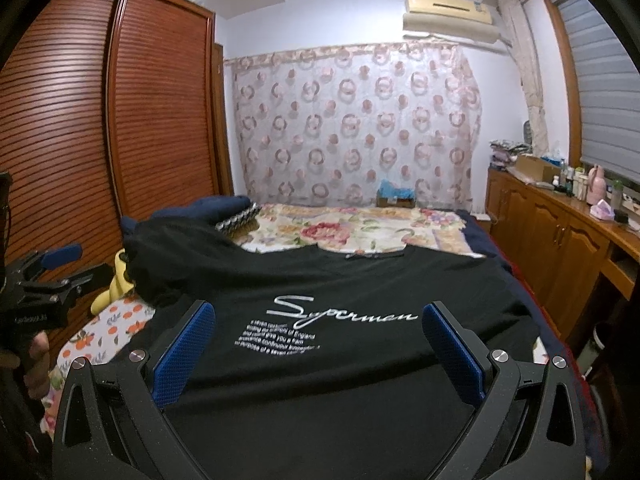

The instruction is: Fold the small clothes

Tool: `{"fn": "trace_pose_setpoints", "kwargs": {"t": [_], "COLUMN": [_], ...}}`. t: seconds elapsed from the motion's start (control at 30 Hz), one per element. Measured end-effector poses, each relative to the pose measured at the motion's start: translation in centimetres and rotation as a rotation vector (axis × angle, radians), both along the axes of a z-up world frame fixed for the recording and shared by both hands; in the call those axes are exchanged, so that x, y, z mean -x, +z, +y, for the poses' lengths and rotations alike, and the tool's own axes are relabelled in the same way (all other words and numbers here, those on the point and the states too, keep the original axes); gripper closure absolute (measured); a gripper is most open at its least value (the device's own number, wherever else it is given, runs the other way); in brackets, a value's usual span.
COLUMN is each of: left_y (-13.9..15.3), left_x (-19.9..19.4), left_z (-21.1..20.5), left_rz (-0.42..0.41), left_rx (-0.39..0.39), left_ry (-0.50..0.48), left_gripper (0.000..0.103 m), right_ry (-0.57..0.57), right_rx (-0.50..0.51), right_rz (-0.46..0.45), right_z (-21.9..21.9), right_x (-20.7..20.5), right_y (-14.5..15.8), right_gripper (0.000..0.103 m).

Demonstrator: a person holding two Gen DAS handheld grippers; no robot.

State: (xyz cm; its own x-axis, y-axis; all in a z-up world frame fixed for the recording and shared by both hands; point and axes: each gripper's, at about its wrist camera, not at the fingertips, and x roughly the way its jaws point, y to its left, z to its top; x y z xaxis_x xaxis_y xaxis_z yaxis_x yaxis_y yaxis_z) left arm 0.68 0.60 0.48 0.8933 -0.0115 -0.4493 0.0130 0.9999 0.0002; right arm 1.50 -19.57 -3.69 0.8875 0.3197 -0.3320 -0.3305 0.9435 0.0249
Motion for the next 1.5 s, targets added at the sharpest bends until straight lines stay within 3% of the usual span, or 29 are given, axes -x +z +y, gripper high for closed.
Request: {"fn": "trace_pose_setpoints", "kwargs": {"t": [0.27,0.7,0.97,1.23,1.5], "left_y": [-2.9,-5.0,-4.7,-6.4,-7.6], "left_x": [-1.6,-4.1,-6.3,-10.3,-11.9], "left_z": [3.7,10.6,14.4,15.8,15.8], "left_rz": [0.057,0.123,0.151,0.224,0.238], "left_rx": [0.002,-0.004,0.045,0.115,0.132], "left_ry": [0.034,0.091,0.088,0.048,0.009], "left_gripper": [0.000,0.001,0.033,0.052,0.052], "right_ry": [0.024,0.116,0.125,0.129,0.133], "right_rx": [0.026,0.066,0.114,0.120,0.096], "right_rz": [0.078,0.220,0.220,0.206,0.206], "right_z": [-0.3,-0.8,-1.4,-0.7,-0.7], "right_x": [-2.2,-6.6,-7.0,-6.7,-7.1], "right_y": [-0.2,-0.6,-0.1,-0.5,-0.9], "right_gripper": [0.000,0.000,0.000,0.000,0.000]}}
